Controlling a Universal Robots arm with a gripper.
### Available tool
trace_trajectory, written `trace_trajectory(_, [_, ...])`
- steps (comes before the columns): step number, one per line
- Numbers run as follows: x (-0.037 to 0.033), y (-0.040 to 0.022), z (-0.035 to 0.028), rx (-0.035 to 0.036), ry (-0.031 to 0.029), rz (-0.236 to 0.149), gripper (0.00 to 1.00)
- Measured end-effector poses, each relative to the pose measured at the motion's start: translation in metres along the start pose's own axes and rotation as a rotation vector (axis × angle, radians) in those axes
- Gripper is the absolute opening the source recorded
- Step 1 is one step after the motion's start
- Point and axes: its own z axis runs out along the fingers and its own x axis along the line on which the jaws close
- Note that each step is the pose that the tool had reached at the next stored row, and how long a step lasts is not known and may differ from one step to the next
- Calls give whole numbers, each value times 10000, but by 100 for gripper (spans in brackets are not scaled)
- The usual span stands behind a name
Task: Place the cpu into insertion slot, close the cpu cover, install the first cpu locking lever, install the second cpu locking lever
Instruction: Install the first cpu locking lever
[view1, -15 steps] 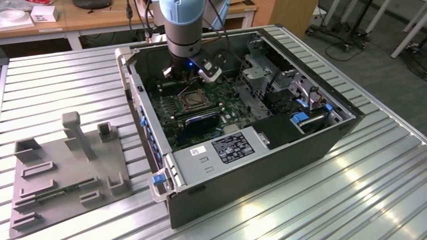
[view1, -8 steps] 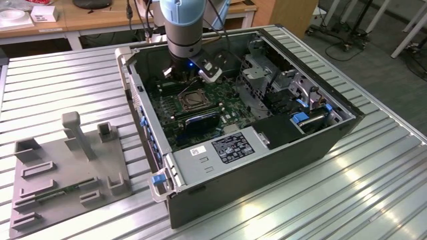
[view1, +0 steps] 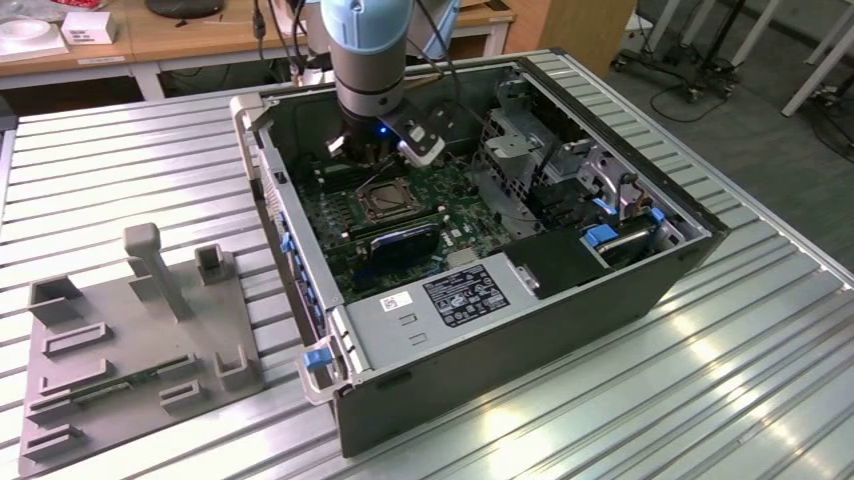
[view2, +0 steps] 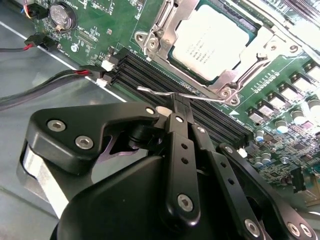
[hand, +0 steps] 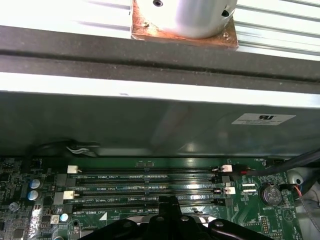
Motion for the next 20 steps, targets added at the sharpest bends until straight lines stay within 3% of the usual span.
trace_trajectory(20, [1, -41, 141, 7, 2, 0, 11])
